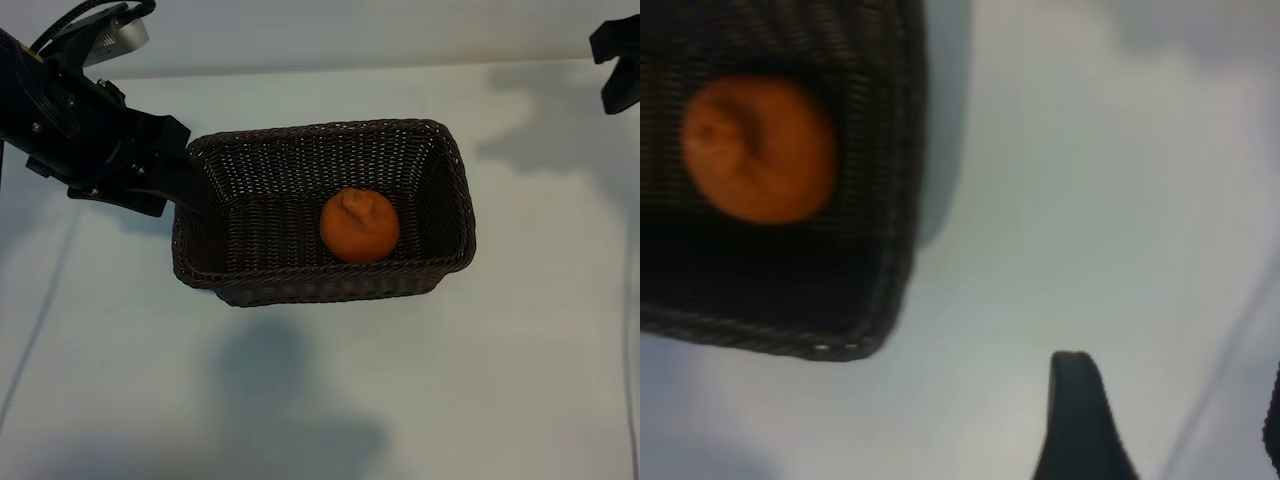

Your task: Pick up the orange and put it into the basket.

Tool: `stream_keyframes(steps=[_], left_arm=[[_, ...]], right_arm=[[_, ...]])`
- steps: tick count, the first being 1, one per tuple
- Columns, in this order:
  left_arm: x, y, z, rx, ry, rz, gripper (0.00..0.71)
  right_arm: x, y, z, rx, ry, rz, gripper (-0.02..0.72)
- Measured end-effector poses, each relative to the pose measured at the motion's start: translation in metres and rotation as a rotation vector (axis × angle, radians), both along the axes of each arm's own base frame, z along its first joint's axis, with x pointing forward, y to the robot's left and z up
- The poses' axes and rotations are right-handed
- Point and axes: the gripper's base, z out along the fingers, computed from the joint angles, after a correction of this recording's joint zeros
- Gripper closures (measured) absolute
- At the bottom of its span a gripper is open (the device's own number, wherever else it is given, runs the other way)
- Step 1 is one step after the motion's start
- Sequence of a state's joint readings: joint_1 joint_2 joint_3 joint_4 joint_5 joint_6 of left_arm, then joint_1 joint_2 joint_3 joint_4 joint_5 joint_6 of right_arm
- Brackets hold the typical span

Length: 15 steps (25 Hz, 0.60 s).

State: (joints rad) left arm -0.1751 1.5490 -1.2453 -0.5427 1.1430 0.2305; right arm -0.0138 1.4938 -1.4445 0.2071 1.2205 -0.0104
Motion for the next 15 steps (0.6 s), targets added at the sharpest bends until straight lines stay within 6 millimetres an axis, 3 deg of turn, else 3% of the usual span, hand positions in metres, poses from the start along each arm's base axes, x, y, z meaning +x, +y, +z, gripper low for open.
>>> stream_keyframes(steps=[15], left_arm=[[0.0000, 0.0000, 0.0000, 0.000, 0.000, 0.000, 0.143]], right_arm=[[0.0001, 0.0021, 0.0005, 0.024, -0.002, 0.003, 0.266]])
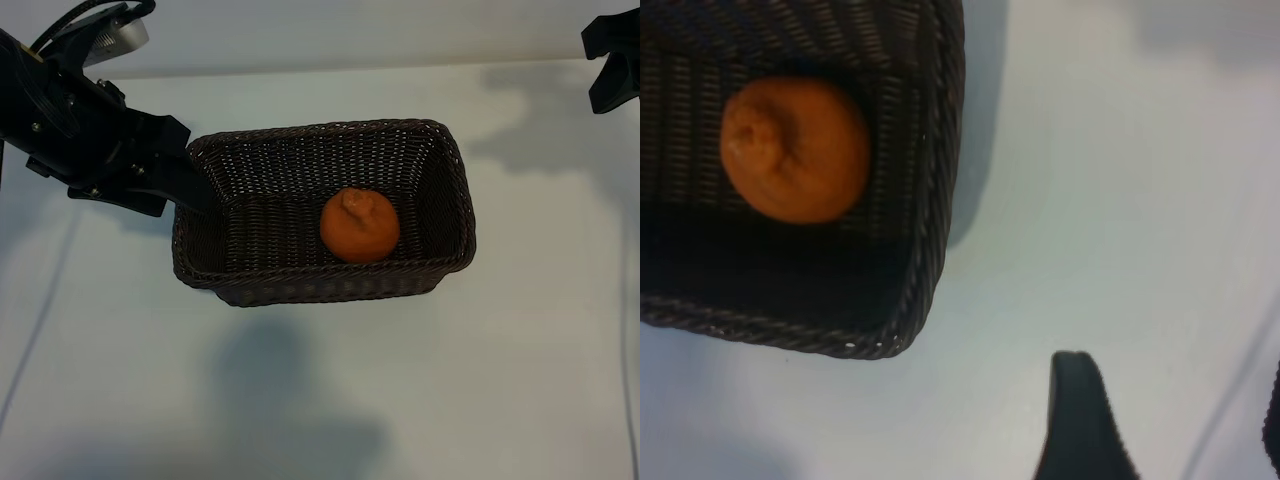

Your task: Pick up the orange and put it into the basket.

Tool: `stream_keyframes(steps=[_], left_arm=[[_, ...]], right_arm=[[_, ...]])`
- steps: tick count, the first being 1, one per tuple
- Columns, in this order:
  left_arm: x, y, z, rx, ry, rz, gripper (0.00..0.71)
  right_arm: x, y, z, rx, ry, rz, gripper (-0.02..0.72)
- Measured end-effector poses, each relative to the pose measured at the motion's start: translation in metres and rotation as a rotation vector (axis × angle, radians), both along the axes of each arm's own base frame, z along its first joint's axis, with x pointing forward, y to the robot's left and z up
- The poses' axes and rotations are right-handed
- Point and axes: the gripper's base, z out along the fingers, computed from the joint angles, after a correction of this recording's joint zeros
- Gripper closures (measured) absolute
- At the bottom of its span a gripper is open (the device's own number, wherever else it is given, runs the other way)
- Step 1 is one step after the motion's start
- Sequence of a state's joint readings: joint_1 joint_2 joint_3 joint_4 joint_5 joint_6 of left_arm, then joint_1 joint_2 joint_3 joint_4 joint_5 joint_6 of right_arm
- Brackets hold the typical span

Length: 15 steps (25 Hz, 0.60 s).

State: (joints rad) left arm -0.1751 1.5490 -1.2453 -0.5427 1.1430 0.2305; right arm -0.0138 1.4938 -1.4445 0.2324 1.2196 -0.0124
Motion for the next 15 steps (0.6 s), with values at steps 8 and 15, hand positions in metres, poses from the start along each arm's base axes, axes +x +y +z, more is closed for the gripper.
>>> stream_keyframes(steps=[8, 15], left_arm=[[0.0000, 0.0000, 0.0000, 0.000, -0.001, -0.003, 0.143], [0.0000, 0.0000, 0.0000, 0.000, -0.001, -0.003, 0.143]], right_arm=[[0.0000, 0.0000, 0.0000, 0.000, 0.000, 0.000, 0.267], [0.0000, 0.0013, 0.0003, 0.017, 0.000, -0.001, 0.267]])
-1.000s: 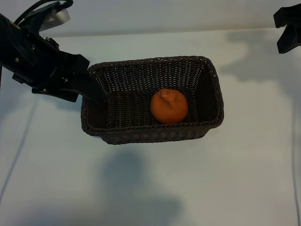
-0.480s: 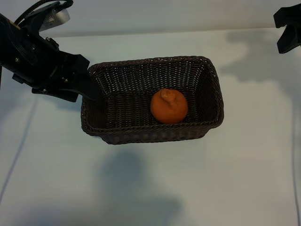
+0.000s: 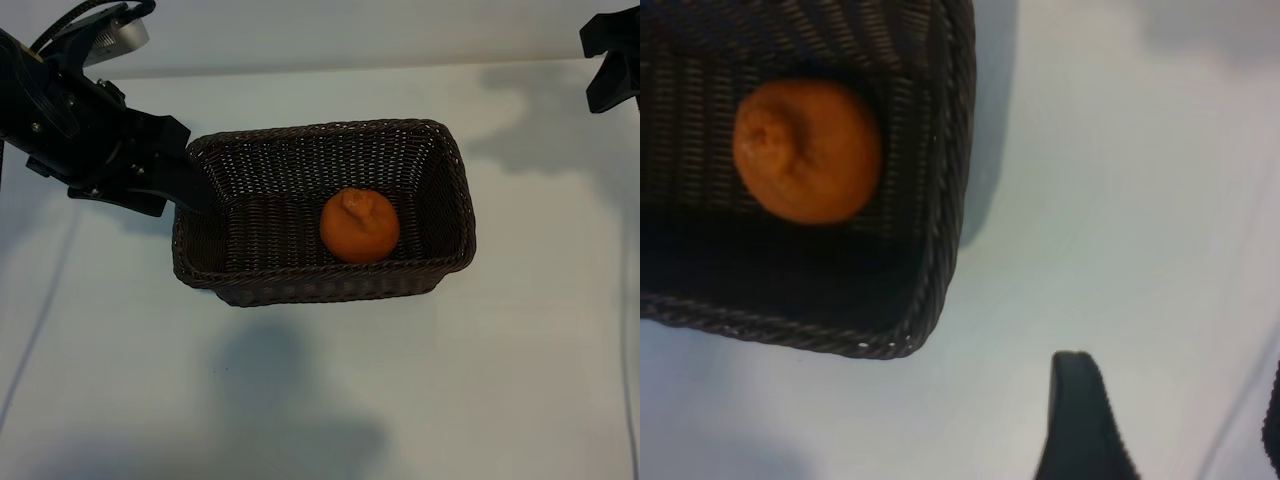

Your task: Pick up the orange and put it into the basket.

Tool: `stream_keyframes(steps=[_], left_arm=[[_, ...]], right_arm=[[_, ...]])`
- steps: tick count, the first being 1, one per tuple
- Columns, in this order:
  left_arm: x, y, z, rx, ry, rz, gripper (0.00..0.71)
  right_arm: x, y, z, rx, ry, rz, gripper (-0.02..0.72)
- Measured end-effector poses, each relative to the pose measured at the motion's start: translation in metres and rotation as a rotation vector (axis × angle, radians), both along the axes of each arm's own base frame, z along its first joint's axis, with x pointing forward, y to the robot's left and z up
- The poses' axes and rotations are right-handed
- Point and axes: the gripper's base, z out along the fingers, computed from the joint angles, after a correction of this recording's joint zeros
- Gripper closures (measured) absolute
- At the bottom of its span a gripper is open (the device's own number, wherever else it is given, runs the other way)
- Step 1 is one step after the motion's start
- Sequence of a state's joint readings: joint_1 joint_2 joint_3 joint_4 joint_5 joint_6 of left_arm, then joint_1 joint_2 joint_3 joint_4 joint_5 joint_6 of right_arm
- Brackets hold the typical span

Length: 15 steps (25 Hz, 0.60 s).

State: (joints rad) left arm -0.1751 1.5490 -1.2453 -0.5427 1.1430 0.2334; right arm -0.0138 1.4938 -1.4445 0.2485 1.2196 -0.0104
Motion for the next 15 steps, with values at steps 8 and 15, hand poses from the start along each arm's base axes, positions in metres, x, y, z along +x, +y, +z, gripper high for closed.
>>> stream_keyframes(steps=[8, 15], left_arm=[[0.0000, 0.0000, 0.0000, 0.000, 0.000, 0.000, 0.143], [0.0000, 0.0000, 0.0000, 0.000, 0.000, 0.000, 0.143]], right_arm=[[0.0000, 0.0038, 0.0011, 0.046, -0.001, 0.002, 0.268], [-0.0001, 0.0041, 0.0011, 0.050, 0.000, 0.002, 0.268]])
